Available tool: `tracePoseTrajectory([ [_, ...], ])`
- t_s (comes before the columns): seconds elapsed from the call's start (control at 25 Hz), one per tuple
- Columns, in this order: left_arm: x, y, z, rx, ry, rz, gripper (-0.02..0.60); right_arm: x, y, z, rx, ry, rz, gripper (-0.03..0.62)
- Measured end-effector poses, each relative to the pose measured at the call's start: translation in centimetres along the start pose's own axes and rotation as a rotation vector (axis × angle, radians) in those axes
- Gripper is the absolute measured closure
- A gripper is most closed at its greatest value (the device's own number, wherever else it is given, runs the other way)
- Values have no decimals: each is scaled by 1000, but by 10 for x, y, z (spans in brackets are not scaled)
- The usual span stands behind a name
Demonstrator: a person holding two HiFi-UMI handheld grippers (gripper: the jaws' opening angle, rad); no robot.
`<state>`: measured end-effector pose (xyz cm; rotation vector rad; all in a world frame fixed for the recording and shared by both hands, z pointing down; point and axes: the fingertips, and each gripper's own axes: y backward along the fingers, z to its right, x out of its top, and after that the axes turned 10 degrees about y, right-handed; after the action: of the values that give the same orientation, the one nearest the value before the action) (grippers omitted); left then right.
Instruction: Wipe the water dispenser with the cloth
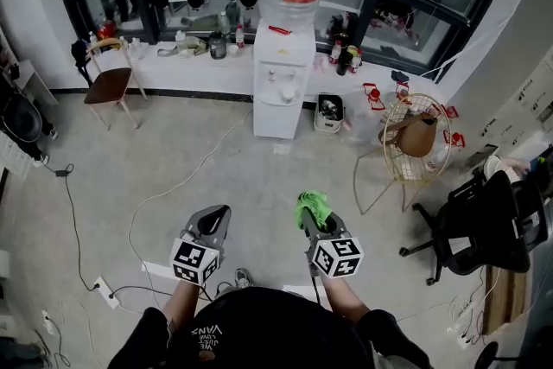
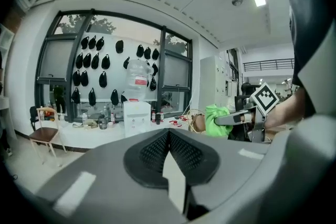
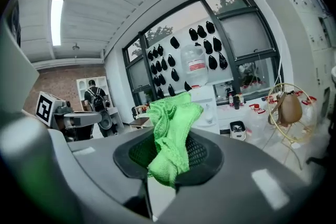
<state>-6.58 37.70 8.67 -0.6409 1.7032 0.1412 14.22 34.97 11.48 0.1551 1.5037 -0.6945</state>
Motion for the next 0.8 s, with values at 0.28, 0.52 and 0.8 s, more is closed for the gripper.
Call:
tracePoseTrajectory([
  [0.28, 16, -36, -63, -32, -7, -35, 580, 10, -61, -8, -25, -24, -14, 502],
  [0.52, 19, -95, -80, -46, 0, -107, 580, 21, -115, 28, -5, -34, -36, 502],
  [0.8, 53, -177, -106, 26, 2, -35, 580, 39, -186, 85, 72, 35, -71, 502],
])
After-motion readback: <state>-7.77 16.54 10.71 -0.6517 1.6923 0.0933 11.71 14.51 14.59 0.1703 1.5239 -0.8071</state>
